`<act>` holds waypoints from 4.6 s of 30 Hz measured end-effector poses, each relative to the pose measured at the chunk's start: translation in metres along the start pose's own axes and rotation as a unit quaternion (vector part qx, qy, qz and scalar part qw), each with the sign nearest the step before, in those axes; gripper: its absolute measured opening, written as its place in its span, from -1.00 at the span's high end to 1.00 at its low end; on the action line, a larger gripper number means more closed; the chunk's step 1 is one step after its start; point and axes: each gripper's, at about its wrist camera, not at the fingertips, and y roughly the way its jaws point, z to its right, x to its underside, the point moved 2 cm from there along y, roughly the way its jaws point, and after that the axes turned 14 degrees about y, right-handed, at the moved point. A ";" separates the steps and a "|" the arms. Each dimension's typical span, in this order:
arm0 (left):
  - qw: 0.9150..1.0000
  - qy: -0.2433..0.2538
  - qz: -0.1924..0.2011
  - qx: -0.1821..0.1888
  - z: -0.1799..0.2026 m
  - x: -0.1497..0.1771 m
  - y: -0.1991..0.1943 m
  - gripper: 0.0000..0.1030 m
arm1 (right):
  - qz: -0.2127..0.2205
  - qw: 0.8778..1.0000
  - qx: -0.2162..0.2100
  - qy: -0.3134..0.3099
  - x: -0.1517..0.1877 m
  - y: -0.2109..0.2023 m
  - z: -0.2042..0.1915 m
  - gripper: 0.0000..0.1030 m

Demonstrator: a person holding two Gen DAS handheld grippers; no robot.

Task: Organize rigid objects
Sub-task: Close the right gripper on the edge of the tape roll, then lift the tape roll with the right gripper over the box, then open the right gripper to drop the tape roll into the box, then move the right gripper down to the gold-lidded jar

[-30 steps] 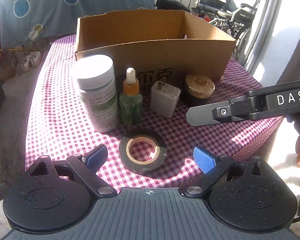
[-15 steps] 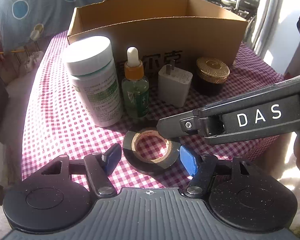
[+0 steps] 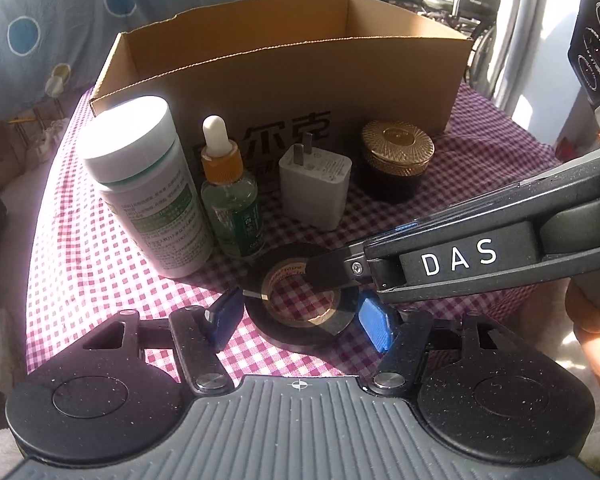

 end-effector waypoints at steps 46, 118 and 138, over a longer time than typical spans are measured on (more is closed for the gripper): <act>1.000 0.006 0.018 0.007 0.007 -0.004 -0.017 -0.26 | 0.034 0.997 0.046 -0.049 0.009 -0.009 -0.013 0.57; 0.999 -0.015 0.044 0.010 -0.095 -0.197 -0.045 -0.78 | 0.088 0.994 -0.069 0.004 -0.218 -0.085 -0.011 0.38; 0.980 -0.028 0.084 0.176 0.043 -0.057 -0.011 -0.99 | 0.150 0.985 -0.001 0.083 -0.027 -0.100 0.077 -0.08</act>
